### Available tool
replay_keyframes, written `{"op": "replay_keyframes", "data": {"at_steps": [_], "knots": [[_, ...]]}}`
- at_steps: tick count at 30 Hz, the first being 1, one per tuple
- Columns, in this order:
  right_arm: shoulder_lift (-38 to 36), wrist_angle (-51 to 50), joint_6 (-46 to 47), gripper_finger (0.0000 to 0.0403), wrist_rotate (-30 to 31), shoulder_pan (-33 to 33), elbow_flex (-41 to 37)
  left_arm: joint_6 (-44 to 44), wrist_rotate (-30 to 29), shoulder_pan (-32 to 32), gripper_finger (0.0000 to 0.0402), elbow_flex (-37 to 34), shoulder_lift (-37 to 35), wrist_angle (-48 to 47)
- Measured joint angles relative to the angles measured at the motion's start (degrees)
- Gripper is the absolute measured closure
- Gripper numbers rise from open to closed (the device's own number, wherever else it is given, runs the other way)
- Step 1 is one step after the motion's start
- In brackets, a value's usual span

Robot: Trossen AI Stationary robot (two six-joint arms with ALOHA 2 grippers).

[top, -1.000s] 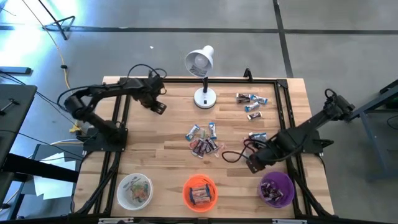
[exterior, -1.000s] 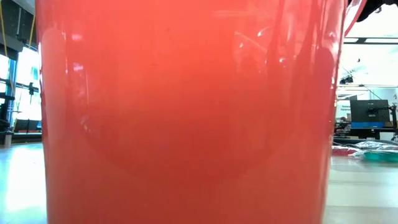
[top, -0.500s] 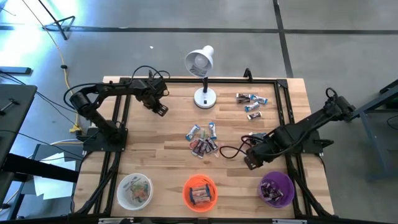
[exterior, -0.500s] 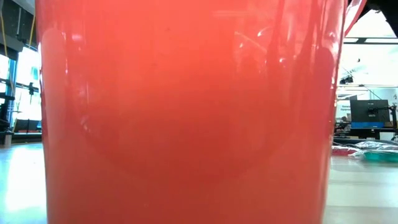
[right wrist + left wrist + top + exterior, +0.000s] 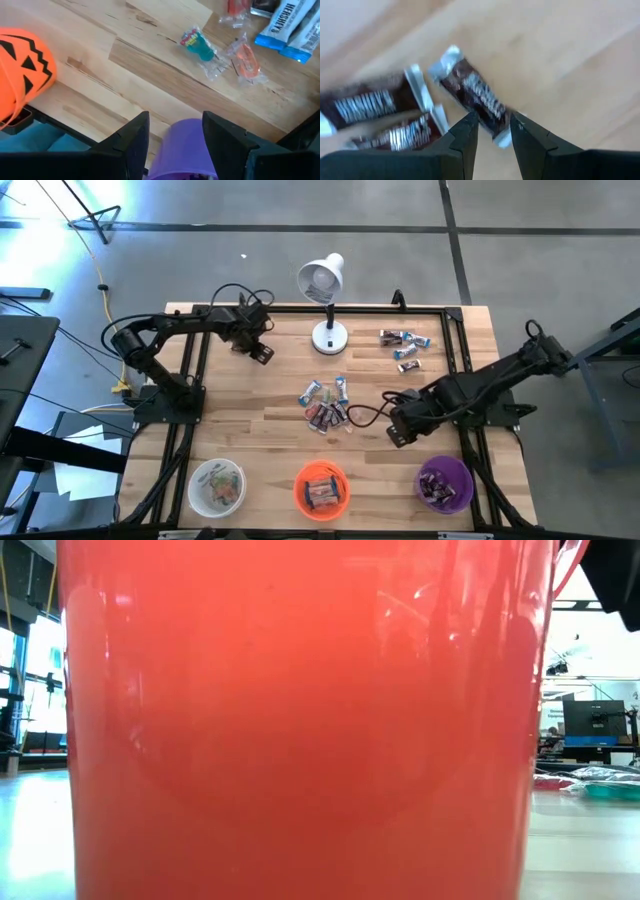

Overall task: Organize candy in baskets
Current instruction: Put the brown chocolate bar into the purple bucket

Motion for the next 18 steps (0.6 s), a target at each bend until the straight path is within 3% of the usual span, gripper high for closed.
{"op": "replay_keyframes", "data": {"at_steps": [18], "knots": [[0.0,0.2,-4.7,0.0226,0.0,-0.8,0.0,-5.4,-1.9,1.8,0.0301,0.7,7.6,2.7]]}}
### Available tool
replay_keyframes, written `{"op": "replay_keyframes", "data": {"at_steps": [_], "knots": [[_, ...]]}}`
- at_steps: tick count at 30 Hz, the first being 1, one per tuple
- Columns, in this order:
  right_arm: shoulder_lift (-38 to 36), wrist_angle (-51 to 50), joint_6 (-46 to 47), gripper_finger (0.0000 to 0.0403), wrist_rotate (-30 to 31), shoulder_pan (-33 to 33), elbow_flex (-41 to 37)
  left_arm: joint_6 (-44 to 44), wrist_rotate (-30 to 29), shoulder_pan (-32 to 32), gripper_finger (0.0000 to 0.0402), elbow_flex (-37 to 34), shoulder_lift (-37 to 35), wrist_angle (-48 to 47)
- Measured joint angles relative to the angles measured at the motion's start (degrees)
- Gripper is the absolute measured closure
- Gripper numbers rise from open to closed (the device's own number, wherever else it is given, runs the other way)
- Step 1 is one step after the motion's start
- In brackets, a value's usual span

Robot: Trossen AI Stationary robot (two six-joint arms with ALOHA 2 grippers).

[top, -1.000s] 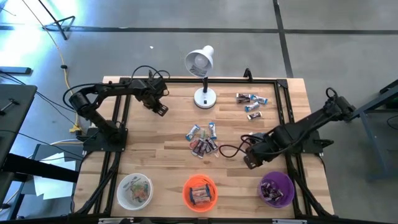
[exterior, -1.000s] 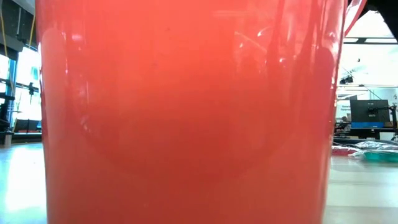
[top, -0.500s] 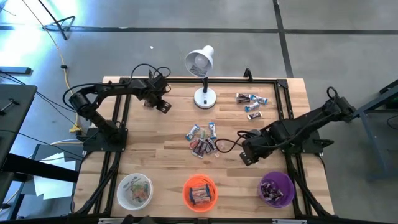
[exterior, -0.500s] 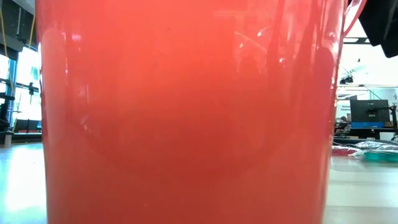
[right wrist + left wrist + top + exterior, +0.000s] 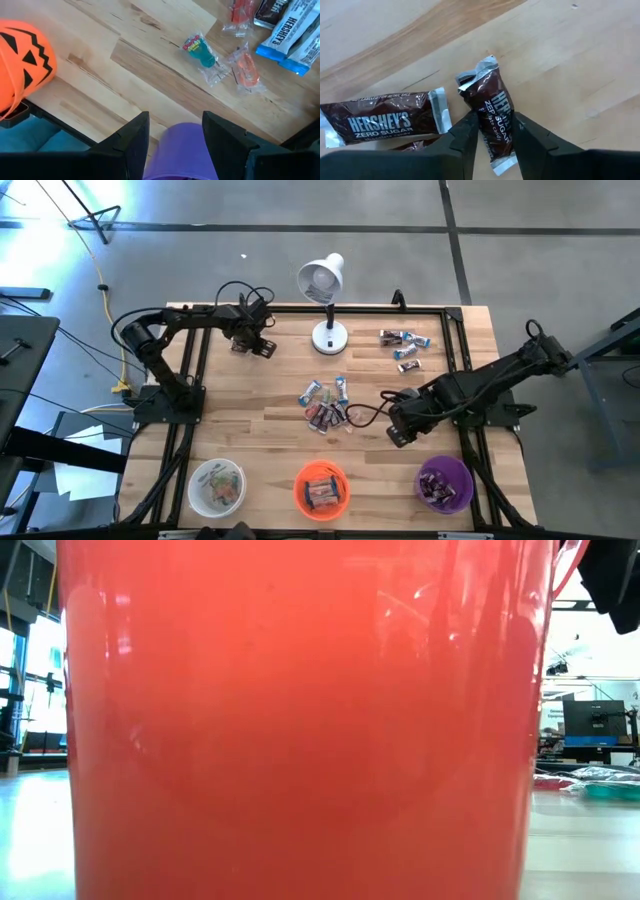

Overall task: Organize candy in baskets
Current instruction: Put the brown chocolate bar into the purple bucket

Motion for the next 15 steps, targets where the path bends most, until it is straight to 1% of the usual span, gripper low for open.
{"op": "replay_keyframes", "data": {"at_steps": [3,6,8,12,15], "knots": [[0.0,-0.1,-1.3,0.0226,0.1,-0.1,0.0,0.7,0.3,-0.2,0.0325,-0.5,-1.3,0.0],[0.0,-0.6,-1.9,0.0226,1.2,-0.3,0.0,0.9,0.6,-0.4,0.037,-0.7,-3.6,-0.1],[0.0,-0.8,-2.1,0.0226,2.2,-0.4,0.0,0.8,2.1,-0.4,0.0392,-0.9,-5.3,-0.4],[0.0,-0.8,-1.7,0.0226,5.1,-1.0,0.0,-0.1,6.5,-0.7,0.0399,-1.0,-9.0,-1.1],[0.0,-0.2,-1.7,0.0226,9.3,-1.8,0.0,-0.7,11.1,-1.6,0.0401,-0.9,-13.0,-1.0]]}}
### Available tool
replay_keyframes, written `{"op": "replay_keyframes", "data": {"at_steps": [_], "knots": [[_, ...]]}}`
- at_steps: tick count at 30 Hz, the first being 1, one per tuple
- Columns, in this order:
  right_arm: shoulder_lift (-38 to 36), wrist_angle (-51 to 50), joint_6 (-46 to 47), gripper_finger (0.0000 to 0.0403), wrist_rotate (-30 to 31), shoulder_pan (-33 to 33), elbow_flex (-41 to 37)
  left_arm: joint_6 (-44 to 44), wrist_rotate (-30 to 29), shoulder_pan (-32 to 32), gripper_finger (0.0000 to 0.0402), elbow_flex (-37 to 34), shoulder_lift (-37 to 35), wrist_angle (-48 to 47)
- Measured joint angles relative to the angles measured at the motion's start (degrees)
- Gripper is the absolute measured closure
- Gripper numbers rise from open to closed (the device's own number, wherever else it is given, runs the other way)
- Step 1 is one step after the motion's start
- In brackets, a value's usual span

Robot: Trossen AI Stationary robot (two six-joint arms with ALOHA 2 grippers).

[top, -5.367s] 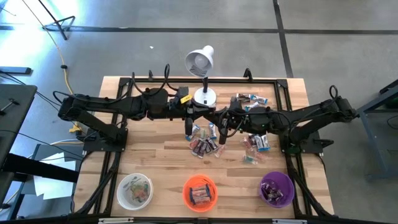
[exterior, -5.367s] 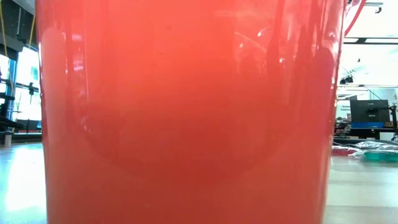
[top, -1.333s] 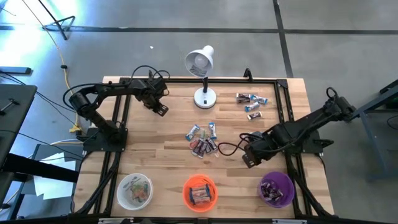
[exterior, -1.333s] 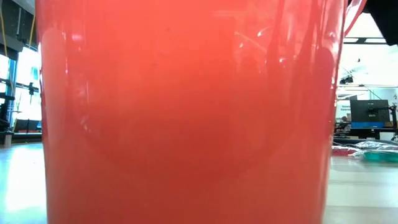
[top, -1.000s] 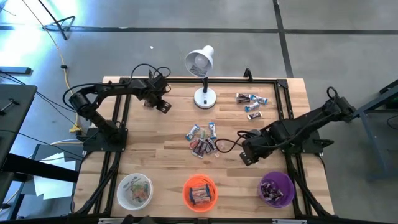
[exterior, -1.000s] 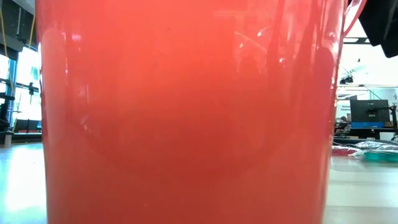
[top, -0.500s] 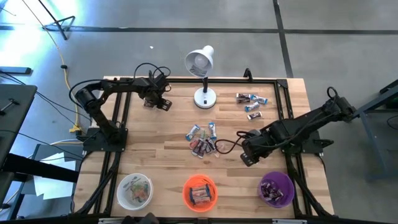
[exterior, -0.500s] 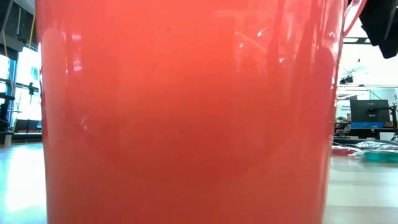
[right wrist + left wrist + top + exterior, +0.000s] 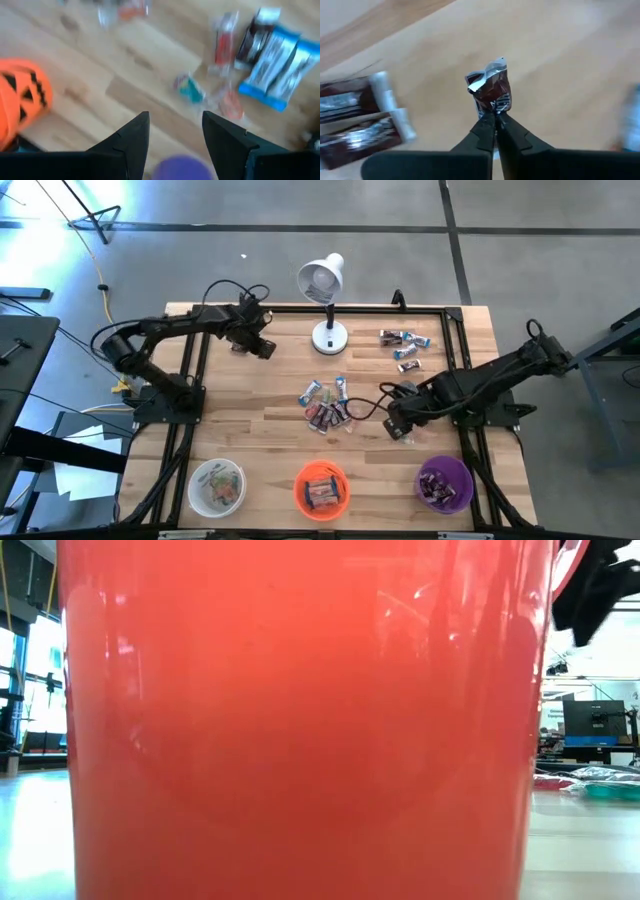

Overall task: Organize candy in baskets
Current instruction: Put the brown chocolate bar into the purple bucket

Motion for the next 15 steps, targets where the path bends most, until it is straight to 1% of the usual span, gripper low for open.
{"op": "replay_keyframes", "data": {"at_steps": [3,6,9,12,15], "knots": [[0.0,1.4,-0.5,0.0226,6.0,-1.1,0.0,-2.2,3.0,-2.1,0.0401,0.0,-5.2,0.6],[0.0,4.3,-1.9,0.0226,13.8,-2.9,0.0,-4.9,3.5,-5.1,0.0401,0.1,-10.7,1.7],[0.0,10.7,-5.7,0.0226,20.4,-5.7,0.0,-8.7,3.8,-8.9,0.0401,0.1,-15.8,4.6],[0.3,20.5,-11.4,0.0226,23.9,-9.1,0.0,-13.0,4.0,-13.4,0.0401,0.2,-19.5,9.7],[1.0,31.8,-19.3,0.0226,24.7,-12.5,0.0,-15.8,2.4,-17.8,0.0401,0.2,-21.7,15.5]]}}
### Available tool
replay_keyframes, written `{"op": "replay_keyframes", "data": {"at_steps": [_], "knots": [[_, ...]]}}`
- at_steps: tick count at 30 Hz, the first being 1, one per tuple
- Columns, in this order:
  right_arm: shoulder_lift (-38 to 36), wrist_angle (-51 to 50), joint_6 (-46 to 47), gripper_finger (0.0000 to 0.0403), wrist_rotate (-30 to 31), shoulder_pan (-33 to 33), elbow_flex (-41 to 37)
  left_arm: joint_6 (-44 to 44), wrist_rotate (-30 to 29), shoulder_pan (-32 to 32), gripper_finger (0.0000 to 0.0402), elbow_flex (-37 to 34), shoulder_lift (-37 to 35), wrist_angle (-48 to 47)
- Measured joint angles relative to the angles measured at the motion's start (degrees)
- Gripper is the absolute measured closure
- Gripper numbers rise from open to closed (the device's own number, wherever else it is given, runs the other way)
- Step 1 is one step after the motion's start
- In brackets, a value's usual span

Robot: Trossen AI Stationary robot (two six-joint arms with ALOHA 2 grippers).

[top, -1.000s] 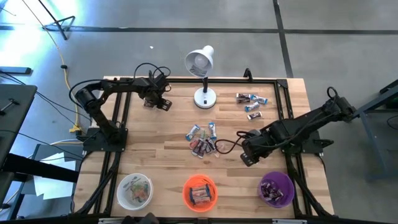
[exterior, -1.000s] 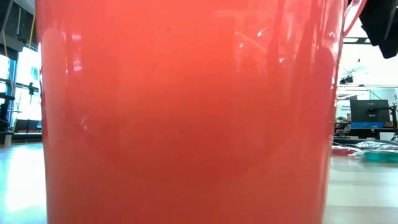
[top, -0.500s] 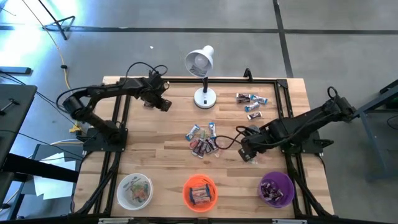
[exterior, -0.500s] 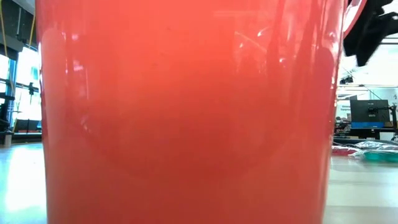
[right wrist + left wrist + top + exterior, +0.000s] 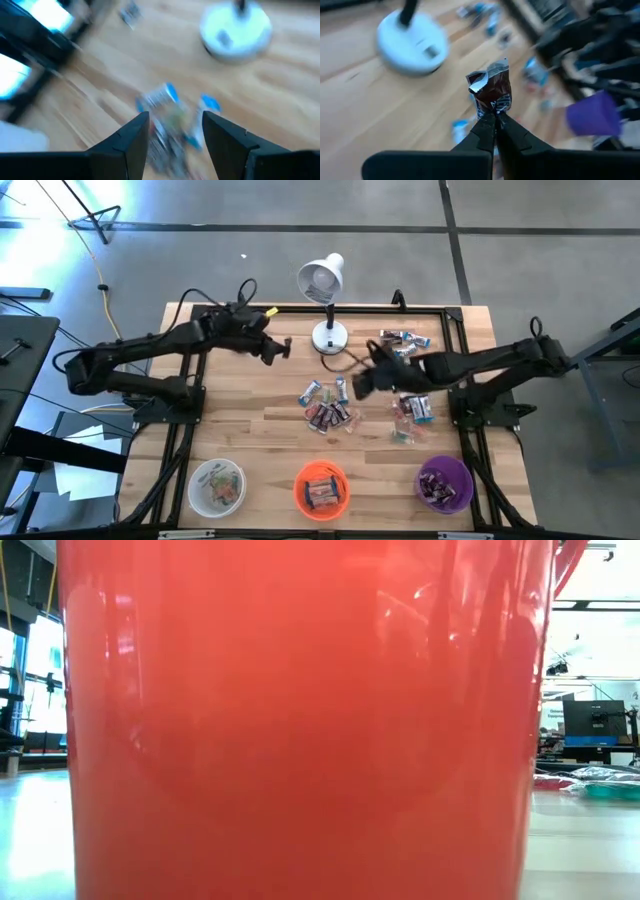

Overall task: Organize candy in baskets
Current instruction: Put the brown chocolate bar into the purple bucket

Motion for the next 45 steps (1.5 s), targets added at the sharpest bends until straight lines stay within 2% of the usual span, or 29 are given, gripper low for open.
{"op": "replay_keyframes", "data": {"at_steps": [4,8,17,21,31,39,45], "knots": [[1.0,13.8,-7.8,0.0226,-0.4,-3.9,0.0,-1.7,-4.6,-4.8,0.0401,0.0,-1.2,4.8],[1.9,23.1,-11.5,0.0226,-2.5,-6.6,0.0,-2.5,-9.6,-8.2,0.0401,0.1,-1.4,6.9],[7.5,39.2,-12.6,0.0226,-8.5,-8.1,0.0,-3.5,-13.8,-13.0,0.0401,0.1,0.8,17.9],[10.6,44.0,-11.9,0.0226,-9.2,-8.0,0.0,-4.0,-14.2,-13.6,0.0401,0.1,1.8,19.4],[11.6,45.7,-12.6,0.0226,-8.9,-8.4,0.0,-5.6,-14.6,-14.7,0.0401,0.1,1.8,19.6],[11.6,45.9,-13.1,0.0226,-8.9,-8.5,0.0,-6.7,-17.1,-17.2,0.0401,0.1,2.3,20.0],[11.6,46.6,-13.4,0.0226,-9.0,-8.5,0.0,-7.5,-17.5,-18.4,0.0401,0.1,3.3,23.2]]}}
